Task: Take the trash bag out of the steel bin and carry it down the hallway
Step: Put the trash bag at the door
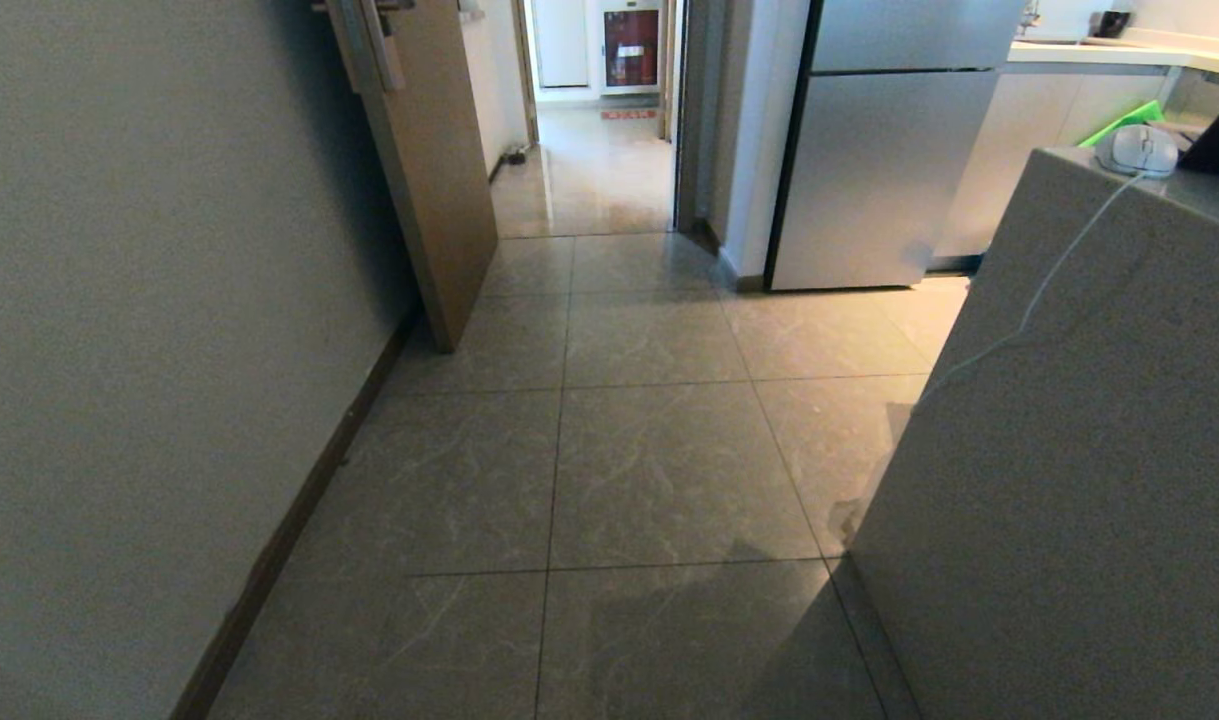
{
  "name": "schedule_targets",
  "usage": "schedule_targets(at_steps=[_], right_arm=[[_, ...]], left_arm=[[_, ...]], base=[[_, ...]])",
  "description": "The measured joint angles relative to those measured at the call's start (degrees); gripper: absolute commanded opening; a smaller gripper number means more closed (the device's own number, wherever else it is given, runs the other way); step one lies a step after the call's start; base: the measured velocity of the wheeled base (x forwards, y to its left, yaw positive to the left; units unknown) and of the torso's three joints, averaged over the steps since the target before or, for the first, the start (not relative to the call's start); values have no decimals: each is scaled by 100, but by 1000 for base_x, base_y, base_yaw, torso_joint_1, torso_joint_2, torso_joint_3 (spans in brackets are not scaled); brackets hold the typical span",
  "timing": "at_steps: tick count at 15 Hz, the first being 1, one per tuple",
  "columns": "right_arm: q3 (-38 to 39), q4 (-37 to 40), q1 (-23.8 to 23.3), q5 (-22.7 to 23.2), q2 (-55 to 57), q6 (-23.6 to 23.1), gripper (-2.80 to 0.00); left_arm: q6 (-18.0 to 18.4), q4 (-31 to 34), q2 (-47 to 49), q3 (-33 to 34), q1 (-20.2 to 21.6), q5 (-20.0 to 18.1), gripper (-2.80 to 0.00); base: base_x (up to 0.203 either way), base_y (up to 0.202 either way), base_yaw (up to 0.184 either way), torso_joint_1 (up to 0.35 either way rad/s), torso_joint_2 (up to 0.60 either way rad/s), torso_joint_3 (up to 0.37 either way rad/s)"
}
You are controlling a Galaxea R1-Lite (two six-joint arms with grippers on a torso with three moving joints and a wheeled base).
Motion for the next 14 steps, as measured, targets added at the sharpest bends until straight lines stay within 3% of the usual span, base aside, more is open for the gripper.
schedule_targets(at_steps=[14], right_arm=[[0, -18, 0, -40, 0, 93, -280]], left_arm=[[-5, -7, 0, 0, 0, 1, -280]], base=[[190, 0, 1, 2, 1, 1]])
